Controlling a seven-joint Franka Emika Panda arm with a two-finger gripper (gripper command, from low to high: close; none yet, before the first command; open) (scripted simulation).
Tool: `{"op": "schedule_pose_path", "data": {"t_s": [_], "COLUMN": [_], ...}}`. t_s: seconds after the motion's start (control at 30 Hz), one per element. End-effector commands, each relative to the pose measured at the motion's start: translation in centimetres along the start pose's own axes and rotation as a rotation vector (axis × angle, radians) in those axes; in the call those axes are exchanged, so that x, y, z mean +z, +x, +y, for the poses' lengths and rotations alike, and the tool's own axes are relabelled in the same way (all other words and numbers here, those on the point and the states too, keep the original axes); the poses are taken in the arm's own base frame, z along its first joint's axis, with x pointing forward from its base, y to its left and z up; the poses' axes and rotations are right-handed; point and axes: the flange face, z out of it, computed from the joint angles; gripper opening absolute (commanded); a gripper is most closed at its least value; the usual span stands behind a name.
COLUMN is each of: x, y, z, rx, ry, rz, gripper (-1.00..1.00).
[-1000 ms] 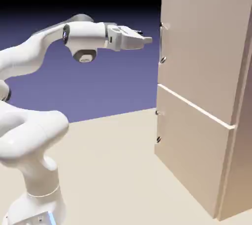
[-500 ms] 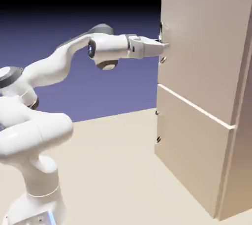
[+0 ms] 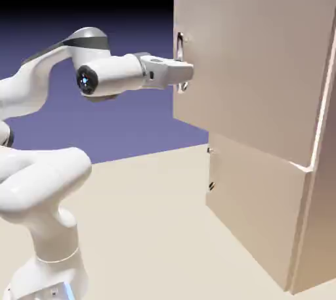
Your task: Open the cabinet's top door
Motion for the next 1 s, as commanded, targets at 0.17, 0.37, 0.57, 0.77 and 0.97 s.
{"op": "schedule_pose_path", "data": {"t_s": [0.17,0.37,0.57,0.77,0.97], "x": [-4.2,-7.7,-11.1,-14.7,-18.4], "y": [1.3,2.8,4.6,6.9,10.1], "z": [1.3,2.8,4.5,6.9,10.1], "rx": [0.000,0.000,0.000,0.000,0.000], "ry": [0.079,0.150,0.223,0.308,0.410], "rz": [-0.079,-0.150,-0.223,-0.309,-0.410], "gripper": [-1.00,-1.00,-1.00,-1.00,-1.00]}}
